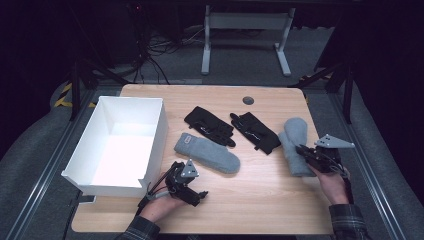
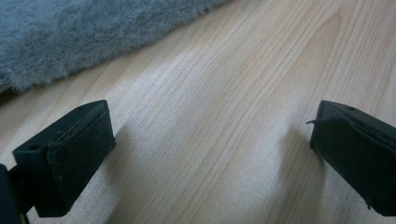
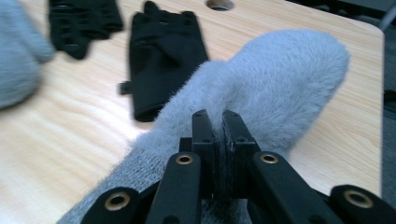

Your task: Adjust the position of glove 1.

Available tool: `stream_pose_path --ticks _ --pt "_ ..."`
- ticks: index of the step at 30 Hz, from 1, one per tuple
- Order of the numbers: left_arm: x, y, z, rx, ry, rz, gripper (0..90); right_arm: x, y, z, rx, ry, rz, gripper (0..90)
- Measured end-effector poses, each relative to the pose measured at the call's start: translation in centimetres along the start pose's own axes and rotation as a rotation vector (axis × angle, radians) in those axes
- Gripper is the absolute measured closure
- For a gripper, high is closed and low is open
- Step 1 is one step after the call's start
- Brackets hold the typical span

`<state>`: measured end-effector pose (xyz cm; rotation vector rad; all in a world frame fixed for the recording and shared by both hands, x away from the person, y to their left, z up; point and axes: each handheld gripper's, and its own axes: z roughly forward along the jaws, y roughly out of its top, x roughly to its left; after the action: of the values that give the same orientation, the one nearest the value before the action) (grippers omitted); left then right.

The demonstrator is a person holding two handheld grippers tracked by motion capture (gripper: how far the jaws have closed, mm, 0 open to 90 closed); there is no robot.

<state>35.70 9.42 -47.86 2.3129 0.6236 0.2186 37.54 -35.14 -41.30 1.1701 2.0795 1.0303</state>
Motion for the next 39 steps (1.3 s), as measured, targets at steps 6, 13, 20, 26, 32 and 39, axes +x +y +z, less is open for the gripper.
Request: stream_pose_path --ticks 6,13,20,26,32,39 --pt "0.0 0.0 0.0 0.0 0.0 0.0 0.1 2.5 0.4 -0.9 -0.028 0.067 -0.042 85.8" --pt "0.0 0.0 0.0 0.0 0.001 -0.001 0.1 5.5 0.3 -1.3 -0.042 0.159 -0.078 85.8" --pt "0.0 0.0 0.0 0.0 0.001 -0.001 0.1 7.9 -0.3 -1.1 -0.017 0.237 -0.103 85.8" --pt "0.0 0.0 0.0 0.0 0.001 -0.001 0.1 9.7 -1.1 -0.9 0.022 0.28 -0.127 85.6" --pt "0.0 0.0 0.0 -0.002 0.003 0.001 0.1 10.7 -1.7 0.0 0.066 0.314 -0.131 82.1" --pt "-0.4 0.8 -0.7 0.053 0.02 -0.006 16.8 9.8 -1.2 -1.2 0.004 0.284 -0.127 75.8"
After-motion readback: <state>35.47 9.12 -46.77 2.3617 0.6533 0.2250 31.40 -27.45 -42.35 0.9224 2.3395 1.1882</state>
